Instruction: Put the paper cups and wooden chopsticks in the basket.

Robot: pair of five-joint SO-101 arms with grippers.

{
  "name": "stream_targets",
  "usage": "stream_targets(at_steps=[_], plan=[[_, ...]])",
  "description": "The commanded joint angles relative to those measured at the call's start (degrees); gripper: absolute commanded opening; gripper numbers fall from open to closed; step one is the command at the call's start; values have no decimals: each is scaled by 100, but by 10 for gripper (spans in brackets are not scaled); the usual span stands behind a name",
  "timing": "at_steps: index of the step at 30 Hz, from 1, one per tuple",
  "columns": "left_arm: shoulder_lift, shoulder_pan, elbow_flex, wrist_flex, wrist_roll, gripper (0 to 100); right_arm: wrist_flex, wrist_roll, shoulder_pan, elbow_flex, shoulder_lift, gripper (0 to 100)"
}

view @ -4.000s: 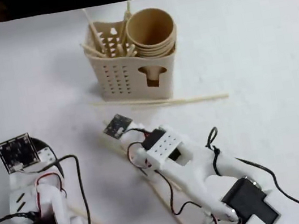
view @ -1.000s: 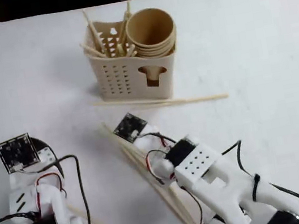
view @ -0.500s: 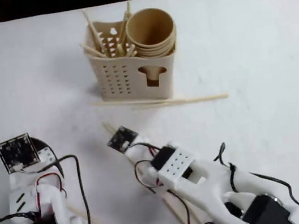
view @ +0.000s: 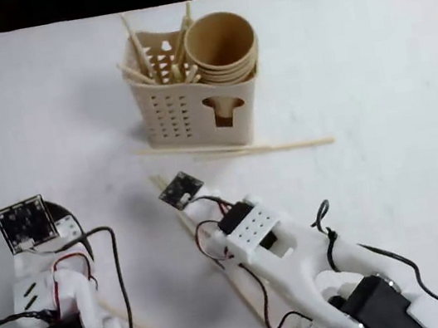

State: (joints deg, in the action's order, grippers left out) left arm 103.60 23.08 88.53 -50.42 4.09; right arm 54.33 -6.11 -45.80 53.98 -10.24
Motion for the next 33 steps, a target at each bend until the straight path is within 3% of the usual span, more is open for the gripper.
stream_targets(at_steps=[1, 15, 25, 33], plan=[[84, -4, -26, -26, 53, 39, 207, -79, 4, -141, -92, 19], [84, -4, -26, -26, 53, 39, 1481, -316, 259, -114, -3363, 19], [84, -4, -26, -26, 53, 39, 1341, -325, 901, -738, -4716, 19], [84, -4, -26, -26, 53, 39, 655, -308, 1244, -1785, -4646, 19]])
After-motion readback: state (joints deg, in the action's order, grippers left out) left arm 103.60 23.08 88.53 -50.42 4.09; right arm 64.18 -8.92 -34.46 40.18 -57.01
